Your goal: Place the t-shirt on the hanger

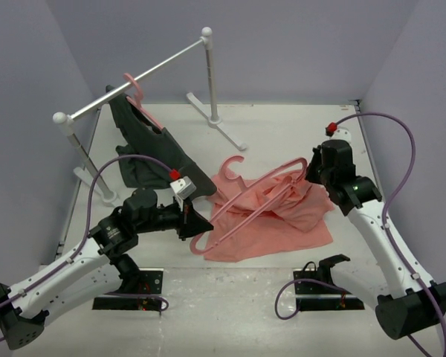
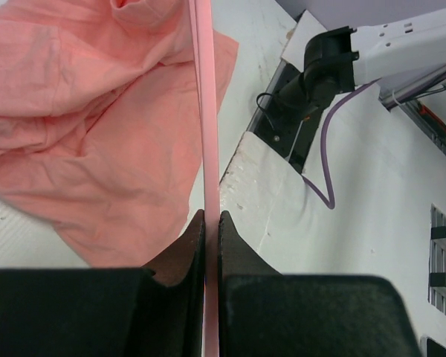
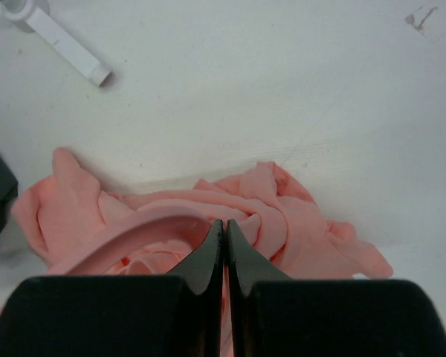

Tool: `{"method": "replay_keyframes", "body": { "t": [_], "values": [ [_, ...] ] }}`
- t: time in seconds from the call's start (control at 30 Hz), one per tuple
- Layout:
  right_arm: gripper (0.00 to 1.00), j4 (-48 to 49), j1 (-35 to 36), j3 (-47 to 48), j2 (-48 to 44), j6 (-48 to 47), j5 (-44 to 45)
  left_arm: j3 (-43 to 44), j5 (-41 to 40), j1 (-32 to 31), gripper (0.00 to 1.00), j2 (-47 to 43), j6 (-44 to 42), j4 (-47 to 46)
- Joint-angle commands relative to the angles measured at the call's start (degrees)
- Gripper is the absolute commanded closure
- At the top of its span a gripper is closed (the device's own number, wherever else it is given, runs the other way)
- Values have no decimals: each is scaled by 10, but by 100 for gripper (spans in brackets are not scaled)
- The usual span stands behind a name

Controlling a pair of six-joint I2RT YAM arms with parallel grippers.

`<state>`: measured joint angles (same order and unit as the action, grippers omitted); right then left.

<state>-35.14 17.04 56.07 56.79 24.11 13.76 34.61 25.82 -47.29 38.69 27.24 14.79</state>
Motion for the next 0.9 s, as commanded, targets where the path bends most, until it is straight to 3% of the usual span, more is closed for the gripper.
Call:
{"method": "replay_keyframes", "body": {
  "t": [0.0, 0.13, 0.33, 0.43, 0.57, 0.67, 0.87],
  "values": [
    [100, 41, -26, 59, 12, -36, -21, 9, 45, 0, 100, -21, -19, -17],
    [100, 43, -30, 91, 41, -54, -55, 14, 55, 0, 100, -12, -23, -14],
    [100, 58, -30, 127, 58, -102, -196, 22, 57, 0, 100, 20, -26, -14],
    [100, 35, -30, 149, 68, -109, -203, 41, -22, 0, 100, 26, -27, 18],
    [100, 26, -31, 139, 73, -102, -134, 74, -88, 0, 100, 39, -38, 75],
    [100, 24, -31, 147, 102, -101, -86, 88, -36, 0, 100, 26, -63, 87],
    [100, 21, -31, 168, 185, -108, -132, 116, 70, 0, 100, -14, -128, 158]
  ]
}}
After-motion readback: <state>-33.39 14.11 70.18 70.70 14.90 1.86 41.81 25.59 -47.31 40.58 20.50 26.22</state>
